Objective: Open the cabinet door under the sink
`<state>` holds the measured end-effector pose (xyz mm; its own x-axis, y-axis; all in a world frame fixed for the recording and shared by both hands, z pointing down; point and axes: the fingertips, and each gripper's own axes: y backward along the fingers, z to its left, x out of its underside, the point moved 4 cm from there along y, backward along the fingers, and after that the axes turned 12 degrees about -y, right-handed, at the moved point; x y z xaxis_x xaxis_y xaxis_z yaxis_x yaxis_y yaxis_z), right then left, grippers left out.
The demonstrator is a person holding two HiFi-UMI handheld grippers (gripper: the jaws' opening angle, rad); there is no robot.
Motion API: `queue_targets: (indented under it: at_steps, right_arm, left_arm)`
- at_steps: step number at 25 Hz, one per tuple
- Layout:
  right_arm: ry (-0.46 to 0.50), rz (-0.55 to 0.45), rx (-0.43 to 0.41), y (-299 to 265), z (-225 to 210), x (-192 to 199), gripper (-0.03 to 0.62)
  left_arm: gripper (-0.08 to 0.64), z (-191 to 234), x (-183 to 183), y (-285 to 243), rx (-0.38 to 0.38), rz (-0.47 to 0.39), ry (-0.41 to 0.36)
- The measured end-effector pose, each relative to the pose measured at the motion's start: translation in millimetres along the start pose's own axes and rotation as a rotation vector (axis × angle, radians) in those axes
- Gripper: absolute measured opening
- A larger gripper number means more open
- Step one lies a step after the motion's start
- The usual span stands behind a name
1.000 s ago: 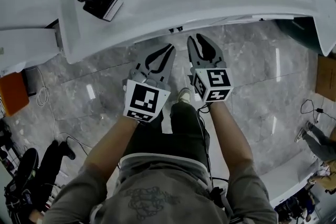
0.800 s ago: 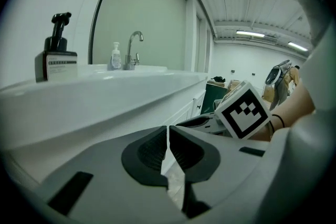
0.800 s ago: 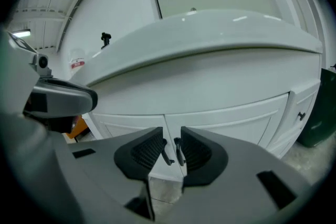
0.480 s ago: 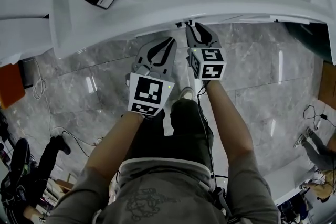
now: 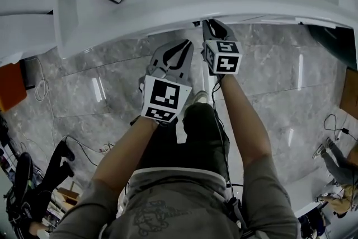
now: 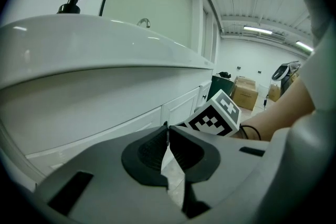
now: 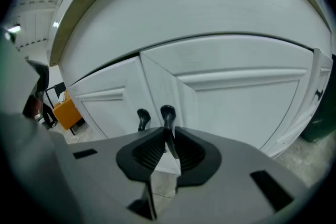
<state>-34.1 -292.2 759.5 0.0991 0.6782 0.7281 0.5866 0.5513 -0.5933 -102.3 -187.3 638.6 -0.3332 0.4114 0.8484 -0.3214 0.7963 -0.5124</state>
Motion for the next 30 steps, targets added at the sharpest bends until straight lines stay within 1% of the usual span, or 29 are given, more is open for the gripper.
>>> queue_targets:
  at_steps: [2,7,10,15,18,21,25,26,30]
  right_arm:
    - [0.018,-0.006,0.004,1,1,-1,0.061]
    - [0.014,-0.001,0.043,9,3,6,0.057]
    - [0.0,-0.001,0.043,22,0,16,0.058]
    - [0.026,0.039,0.034,44,-1,31,0.057]
    - [0.047,0.046,0.023,57,-2,38,0.058]
    - [0.103,0.046,0.004,69,-7,45,0.057]
    - [0.189,0.053,-0.06,85,-12,53,0.055]
    - [0.199,0.056,-0.075,88,-13,55,0.055]
    - [0.222,0.066,-0.109,102,-20,62,0.055]
  left_arm:
    - [0.028,0,1,-1,0.005,0.006,-0.001]
    - [0.028,-3,5,3,0.017,0.033,0.017]
    - [0.028,-8,3,7,0.026,0.046,0.022]
    - [0.027,-19,-8,8,0.052,0.058,0.019]
    - [0.027,-31,-15,4,0.086,0.07,0.0]
    - [0.027,-47,-19,-4,0.117,0.082,-0.014]
    - [0.028,-64,-24,-12,0.153,0.094,-0.039]
    - [0.027,-67,-28,-13,0.15,0.086,-0.051]
    - [0.026,-69,-48,-10,0.095,0.009,-0.114]
